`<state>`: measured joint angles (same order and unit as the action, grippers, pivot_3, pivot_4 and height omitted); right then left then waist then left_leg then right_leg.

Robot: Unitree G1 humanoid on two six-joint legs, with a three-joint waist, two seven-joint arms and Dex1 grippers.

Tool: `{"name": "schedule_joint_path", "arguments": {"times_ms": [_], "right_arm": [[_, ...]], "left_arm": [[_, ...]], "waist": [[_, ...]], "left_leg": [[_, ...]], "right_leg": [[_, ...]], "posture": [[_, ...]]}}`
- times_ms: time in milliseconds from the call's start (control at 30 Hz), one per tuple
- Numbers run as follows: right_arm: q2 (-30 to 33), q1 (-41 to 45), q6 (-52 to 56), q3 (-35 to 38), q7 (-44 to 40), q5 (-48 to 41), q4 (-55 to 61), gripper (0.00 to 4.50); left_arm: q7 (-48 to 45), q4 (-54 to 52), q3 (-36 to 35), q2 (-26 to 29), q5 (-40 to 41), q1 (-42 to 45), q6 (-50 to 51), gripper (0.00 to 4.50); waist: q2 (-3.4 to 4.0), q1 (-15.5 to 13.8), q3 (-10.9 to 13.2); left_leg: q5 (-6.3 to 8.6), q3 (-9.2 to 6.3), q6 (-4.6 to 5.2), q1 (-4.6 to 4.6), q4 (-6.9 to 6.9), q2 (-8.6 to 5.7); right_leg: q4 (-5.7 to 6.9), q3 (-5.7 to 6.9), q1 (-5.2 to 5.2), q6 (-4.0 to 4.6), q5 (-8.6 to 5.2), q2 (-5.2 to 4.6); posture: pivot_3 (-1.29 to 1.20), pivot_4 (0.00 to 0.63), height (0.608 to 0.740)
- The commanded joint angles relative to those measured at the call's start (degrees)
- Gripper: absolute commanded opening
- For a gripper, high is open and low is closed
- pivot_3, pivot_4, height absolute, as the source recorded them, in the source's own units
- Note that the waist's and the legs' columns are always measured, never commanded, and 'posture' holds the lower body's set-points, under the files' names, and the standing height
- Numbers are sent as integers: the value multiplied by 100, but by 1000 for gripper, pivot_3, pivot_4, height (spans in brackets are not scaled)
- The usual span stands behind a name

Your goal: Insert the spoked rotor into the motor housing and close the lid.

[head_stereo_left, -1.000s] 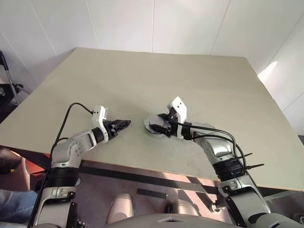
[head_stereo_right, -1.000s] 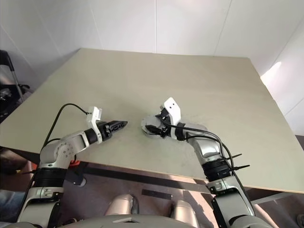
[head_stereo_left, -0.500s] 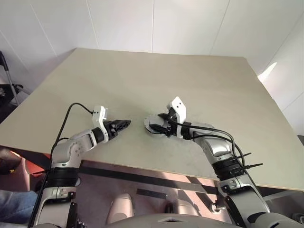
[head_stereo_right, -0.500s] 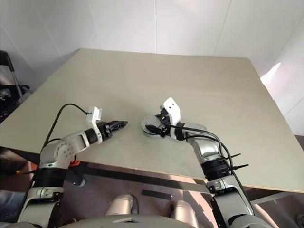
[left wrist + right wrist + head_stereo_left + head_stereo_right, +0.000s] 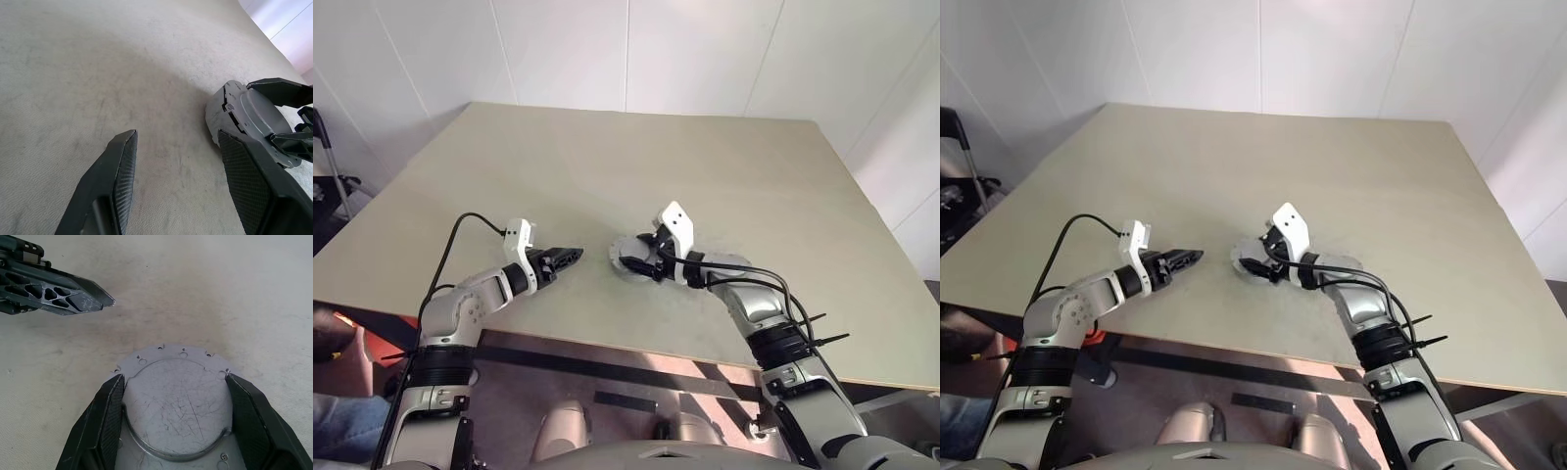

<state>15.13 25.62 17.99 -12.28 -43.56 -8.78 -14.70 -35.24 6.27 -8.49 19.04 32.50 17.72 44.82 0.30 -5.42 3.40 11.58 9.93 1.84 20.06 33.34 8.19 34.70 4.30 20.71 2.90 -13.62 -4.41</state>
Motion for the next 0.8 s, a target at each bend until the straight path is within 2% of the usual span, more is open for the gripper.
{"name": "schedule_joint_path", "arguments": {"times_ms": [33, 800], "right_arm": [[39, 16, -99, -46, 157, 246, -268, 3171], [5, 96, 369, 161, 527, 169, -454, 3171]], "left_arm": [[6, -154, -42, 14, 17, 28, -89, 2765], [49, -269, -9, -40, 39, -98, -55, 2765]], "waist": [[0, 1, 0], [-4, -3, 2]], "left_leg": [[0, 0, -1, -2, 0, 0], [-5, 3, -8, -20, -1, 7]], "right_leg": [[0, 0, -1, -4, -2, 0], [-20, 0, -21, -14, -7, 2]], "posture": [[0, 0, 740], [0, 0, 740]]}}
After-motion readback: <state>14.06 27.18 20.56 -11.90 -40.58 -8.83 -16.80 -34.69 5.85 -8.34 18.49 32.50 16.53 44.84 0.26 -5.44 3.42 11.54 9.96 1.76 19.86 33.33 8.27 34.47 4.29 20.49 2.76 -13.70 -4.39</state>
